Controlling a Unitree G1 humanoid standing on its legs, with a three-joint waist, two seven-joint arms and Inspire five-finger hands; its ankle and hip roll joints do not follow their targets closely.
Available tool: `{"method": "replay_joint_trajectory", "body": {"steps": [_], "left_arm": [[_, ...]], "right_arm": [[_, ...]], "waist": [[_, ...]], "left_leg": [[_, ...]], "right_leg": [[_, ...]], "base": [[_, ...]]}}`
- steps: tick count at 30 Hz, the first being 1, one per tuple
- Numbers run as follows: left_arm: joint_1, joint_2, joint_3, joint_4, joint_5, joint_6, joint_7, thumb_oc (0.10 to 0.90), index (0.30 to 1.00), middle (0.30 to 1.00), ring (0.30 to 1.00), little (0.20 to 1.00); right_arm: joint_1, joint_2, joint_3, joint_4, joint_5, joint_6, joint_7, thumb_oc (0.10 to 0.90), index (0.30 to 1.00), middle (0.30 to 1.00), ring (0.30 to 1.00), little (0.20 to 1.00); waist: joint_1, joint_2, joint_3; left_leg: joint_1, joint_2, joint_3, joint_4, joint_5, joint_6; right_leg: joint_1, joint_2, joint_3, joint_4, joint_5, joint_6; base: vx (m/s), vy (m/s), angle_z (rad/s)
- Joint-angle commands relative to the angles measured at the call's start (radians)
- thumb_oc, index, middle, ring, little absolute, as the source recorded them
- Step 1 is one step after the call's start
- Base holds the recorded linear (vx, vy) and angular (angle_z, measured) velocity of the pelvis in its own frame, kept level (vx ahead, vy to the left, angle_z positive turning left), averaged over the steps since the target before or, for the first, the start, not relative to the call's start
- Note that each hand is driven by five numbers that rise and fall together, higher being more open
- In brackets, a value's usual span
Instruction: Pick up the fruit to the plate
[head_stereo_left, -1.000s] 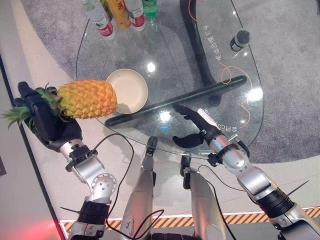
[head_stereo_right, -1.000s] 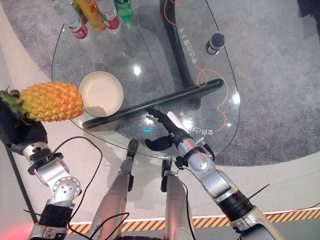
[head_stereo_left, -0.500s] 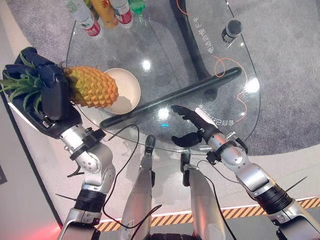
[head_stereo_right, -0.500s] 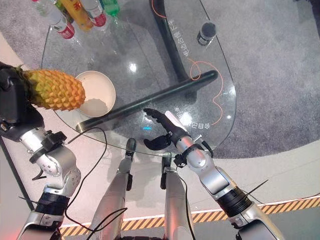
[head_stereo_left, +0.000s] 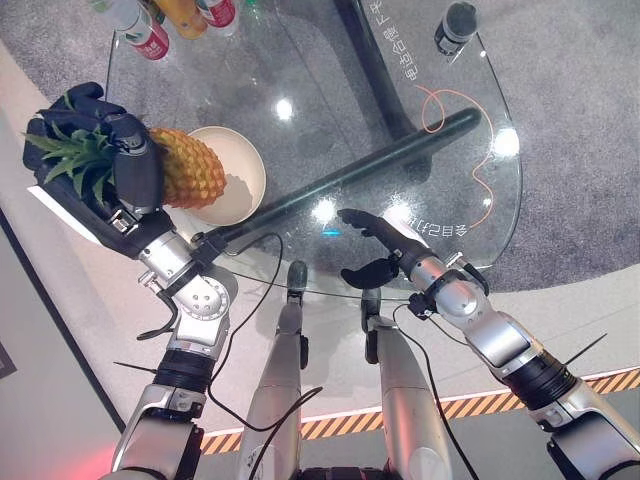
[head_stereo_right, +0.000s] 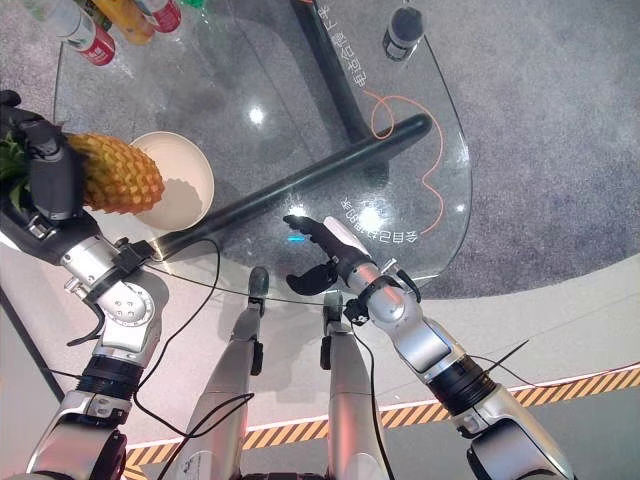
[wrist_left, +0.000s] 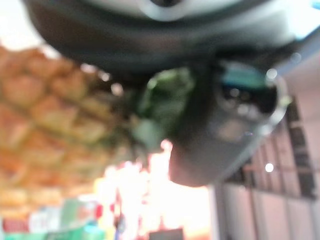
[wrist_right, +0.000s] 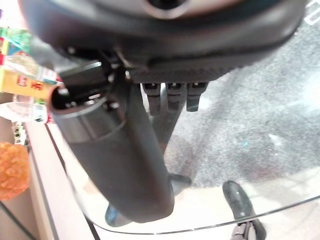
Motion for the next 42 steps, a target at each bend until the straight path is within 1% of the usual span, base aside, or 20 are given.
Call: {"method": "replay_joint_trajectory", "body": {"steps": [1, 3, 5, 10, 14, 15, 20, 25, 27, 28, 30, 35, 39, 42], "left_arm": [[-0.132, 0.080, 0.032, -0.015, 0.152, -0.029, 0.063, 0.100, 0.300, 0.300, 0.300, 0.200], [-0.160, 0.091, 0.026, 0.018, 0.163, -0.020, 0.080, 0.100, 0.300, 0.300, 0.300, 0.200], [-0.174, 0.095, 0.018, 0.048, 0.179, -0.016, 0.102, 0.100, 0.300, 0.300, 0.300, 0.200], [-0.214, 0.095, 0.016, 0.117, 0.175, -0.023, 0.146, 0.100, 0.300, 0.300, 0.300, 0.200], [-0.256, 0.106, 0.012, 0.171, 0.146, -0.037, 0.150, 0.100, 0.300, 0.300, 0.300, 0.200], [-0.266, 0.110, 0.007, 0.184, 0.144, -0.033, 0.151, 0.100, 0.300, 0.300, 0.300, 0.200], [-0.310, 0.122, -0.005, 0.233, 0.146, -0.007, 0.166, 0.100, 0.300, 0.300, 0.300, 0.200], [-0.349, 0.152, -0.012, 0.295, 0.110, -0.006, 0.158, 0.100, 0.300, 0.300, 0.300, 0.200], [-0.363, 0.162, -0.017, 0.319, 0.111, 0.004, 0.163, 0.100, 0.300, 0.300, 0.300, 0.200], [-0.373, 0.166, -0.018, 0.326, 0.110, 0.008, 0.163, 0.100, 0.300, 0.300, 0.300, 0.200], [-0.380, 0.171, -0.023, 0.342, 0.109, 0.012, 0.166, 0.100, 0.300, 0.300, 0.300, 0.200], [-0.405, 0.193, -0.035, 0.380, 0.115, 0.005, 0.192, 0.100, 0.300, 0.300, 0.300, 0.200], [-0.432, 0.213, -0.053, 0.391, 0.192, 0.070, 0.211, 0.100, 0.300, 0.300, 0.300, 0.200], [-0.452, 0.232, -0.066, 0.409, 0.176, 0.077, 0.218, 0.100, 0.300, 0.300, 0.300, 0.200]], "right_arm": [[-0.047, -0.002, 0.016, -0.075, 0.048, -0.027, 0.013, 0.800, 0.900, 0.900, 0.900, 0.900], [-0.062, -0.010, 0.016, -0.075, 0.051, -0.019, 0.017, 0.800, 0.900, 0.900, 0.900, 0.900], [-0.063, -0.011, 0.018, -0.069, 0.051, -0.021, 0.018, 0.800, 0.900, 0.900, 0.900, 0.900], [-0.093, -0.006, 0.031, -0.055, 0.048, -0.009, 0.011, 0.800, 0.900, 0.900, 0.900, 0.900], [-0.130, -0.010, 0.034, -0.044, 0.060, 0.008, 0.007, 0.800, 0.900, 0.900, 0.900, 0.900], [-0.134, -0.008, 0.039, -0.042, 0.061, 0.013, 0.005, 0.800, 0.900, 0.900, 0.900, 0.900], [-0.169, -0.002, 0.049, -0.023, 0.066, 0.026, -0.002, 0.800, 0.900, 0.900, 0.900, 0.900], [-0.195, -0.002, 0.049, 0.004, 0.075, 0.016, 0.002, 0.800, 0.900, 0.900, 0.900, 0.900], [-0.205, -0.002, 0.050, 0.012, 0.077, 0.016, 0.003, 0.800, 0.900, 0.900, 0.900, 0.900], [-0.212, -0.003, 0.049, 0.015, 0.078, 0.015, 0.002, 0.800, 0.900, 0.900, 0.900, 0.900], [-0.215, -0.002, 0.052, 0.023, 0.081, 0.011, 0.000, 0.800, 0.900, 0.900, 0.900, 0.900], [-0.235, -0.009, 0.058, 0.039, 0.092, 0.004, -0.002, 0.800, 0.900, 0.900, 0.900, 0.900], [-0.246, -0.012, 0.056, 0.039, 0.097, 0.012, -0.001, 0.800, 0.900, 0.900, 0.900, 0.900], [-0.255, -0.020, 0.059, 0.038, 0.103, 0.016, -0.001, 0.800, 0.900, 0.900, 0.900, 0.900]], "waist": [[-0.028, -0.002, -0.025], [-0.031, -0.001, -0.025], [-0.032, 0.001, -0.025], [-0.034, -0.001, -0.025], [-0.036, 0.000, -0.025], [-0.037, -0.002, -0.025], [-0.039, -0.007, -0.025], [-0.041, -0.008, -0.025], [-0.043, -0.009, -0.025], [-0.044, -0.010, -0.025], [-0.045, -0.012, -0.025], [-0.046, -0.014, -0.025], [-0.045, -0.016, -0.025], [-0.049, -0.017, -0.025]], "left_leg": [[-0.038, -0.093, 0.046, 0.188, -0.174, 0.045], [-0.064, -0.093, 0.048, 0.188, -0.164, 0.043], [-0.071, -0.093, 0.048, 0.189, -0.169, 0.043], [-0.114, -0.096, 0.050, 0.196, -0.165, 0.040], [-0.150, -0.095, 0.049, 0.199, -0.151, 0.034], [-0.156, -0.094, 0.048, 0.206, -0.160, 0.033], [-0.193, -0.095, 0.047, 0.215, -0.157, 0.035], [-0.228, -0.094, 0.046, 0.228, -0.155, 0.030], [-0.239, -0.095, 0.046, 0.233, -0.155, 0.030], [-0.253, -0.096, 0.046, 0.232, -0.146, 0.030], [-0.256, -0.095, 0.045, 0.240, -0.155, 0.029], [-0.279, -0.097, 0.043, 0.247, -0.151, 0.026], [-0.304, -0.100, 0.037, 0.257, -0.151, 0.023], [-0.318, -0.097, 0.038, 0.263, -0.148, 0.020]], "right_leg": [[0.003, 0.032, -0.049, -0.184, 0.127, 0.044], [-0.026, 0.033, -0.052, -0.179, 0.135, 0.043], [-0.037, 0.033, -0.055, -0.170, 0.127, 0.043], [-0.085, 0.037, -0.067, -0.155, 0.128, 0.040], [-0.127, 0.037, -0.071, -0.149, 0.139, 0.040], [-0.135, 0.038, -0.072, -0.140, 0.131, 0.040], [-0.177, 0.044, -0.080, -0.129, 0.134, 0.038], [-0.215, 0.046, -0.083, -0.117, 0.139, 0.040], [-0.227, 0.048, -0.082, -0.115, 0.141, 0.040], [-0.240, 0.047, -0.083, -0.118, 0.152, 0.040], [-0.243, 0.049, -0.083, -0.111, 0.146, 0.041], [-0.264, 0.053, -0.083, -0.109, 0.153, 0.041], [-0.288, 0.054, -0.086, -0.102, 0.161, 0.042], [-0.299, 0.053, -0.086, -0.097, 0.162, 0.042]], "base": [[0.01, 0.070, -0.02], [-0.01, 0.083, -0.01], [0.00, 0.072, 0.01], [-0.01, 0.053, 0.00], [0.00, 0.044, -0.01], [0.00, 0.035, 0.02], [0.00, 0.029, 0.00], [0.00, 0.013, 0.00], [0.00, 0.000, 0.00], [0.00, 0.000, 0.00], [0.00, 0.000, 0.00], [0.00, 0.000, 0.00], [0.00, 0.000, 0.00], [-0.01, 0.025, 0.04]]}}
